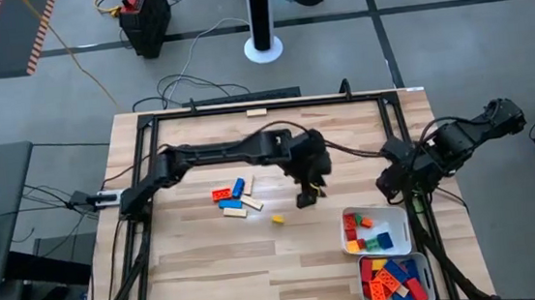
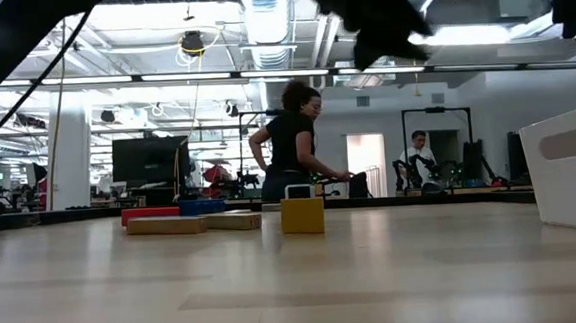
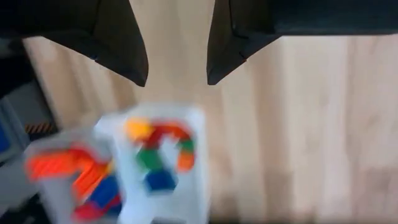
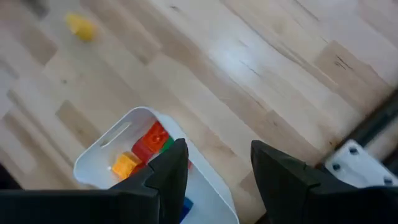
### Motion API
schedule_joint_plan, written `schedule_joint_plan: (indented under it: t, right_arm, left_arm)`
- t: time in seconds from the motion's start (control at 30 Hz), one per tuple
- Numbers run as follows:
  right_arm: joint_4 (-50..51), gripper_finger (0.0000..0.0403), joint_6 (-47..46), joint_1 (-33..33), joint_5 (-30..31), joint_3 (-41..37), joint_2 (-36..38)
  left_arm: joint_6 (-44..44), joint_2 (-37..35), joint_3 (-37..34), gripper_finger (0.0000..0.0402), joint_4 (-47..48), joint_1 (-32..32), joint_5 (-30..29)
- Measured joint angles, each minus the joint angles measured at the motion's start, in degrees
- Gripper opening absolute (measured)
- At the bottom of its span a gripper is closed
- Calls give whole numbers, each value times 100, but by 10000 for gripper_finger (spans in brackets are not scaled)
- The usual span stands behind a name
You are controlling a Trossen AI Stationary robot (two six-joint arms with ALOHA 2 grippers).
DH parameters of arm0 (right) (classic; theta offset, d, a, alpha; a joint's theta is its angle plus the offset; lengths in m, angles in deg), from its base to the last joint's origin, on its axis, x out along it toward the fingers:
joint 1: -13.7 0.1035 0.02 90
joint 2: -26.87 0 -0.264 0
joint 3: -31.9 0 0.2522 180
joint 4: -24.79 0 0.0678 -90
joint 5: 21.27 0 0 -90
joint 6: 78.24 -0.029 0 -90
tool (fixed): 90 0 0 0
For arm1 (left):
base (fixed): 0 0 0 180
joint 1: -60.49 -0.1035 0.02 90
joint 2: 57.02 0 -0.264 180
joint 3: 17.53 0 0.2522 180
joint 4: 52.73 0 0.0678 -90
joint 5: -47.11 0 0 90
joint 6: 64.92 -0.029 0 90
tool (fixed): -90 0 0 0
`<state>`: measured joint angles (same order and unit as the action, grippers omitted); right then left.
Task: Sort blocks by size
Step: Put the small yellow block into the white bin
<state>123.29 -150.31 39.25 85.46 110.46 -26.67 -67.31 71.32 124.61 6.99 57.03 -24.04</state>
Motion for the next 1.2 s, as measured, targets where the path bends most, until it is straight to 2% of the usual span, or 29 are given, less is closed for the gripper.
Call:
schedule_joint_plan:
  t: [0.2,0.3,0.43,0.57,0.67,0.77,0.93,1.07,1.2]
  right_arm:
    - [-354,203,777,221,17,0,-5]
    - [-475,203,777,443,333,0,-9]
    - [-682,203,642,836,633,0,46]
    - [-705,203,216,1157,738,0,-2]
    - [-682,203,-107,1334,813,0,-108]
    - [-683,203,-370,1494,924,0,-227]
    - [-679,203,-439,1505,935,0,-514]
    - [-697,203,-287,1348,1029,0,-721]
    - [-752,203,-106,1126,1038,0,-834]
  left_arm:
    - [-634,-109,-5,151,1376,-182,121]
    - [-926,-87,-28,150,1919,-186,183]
    - [-1023,-147,-308,150,2018,-186,306]
    - [-1118,-443,-1072,150,1963,-184,477]
    - [-1028,-887,-2021,150,1520,-180,486]
    - [-582,-1516,-3143,150,672,-140,427]
    - [359,-2380,-4799,150,-719,116,-97]
    - [750,-2424,-5457,157,-1454,492,-490]
    - [593,-2311,-5538,187,-1843,835,-1111]
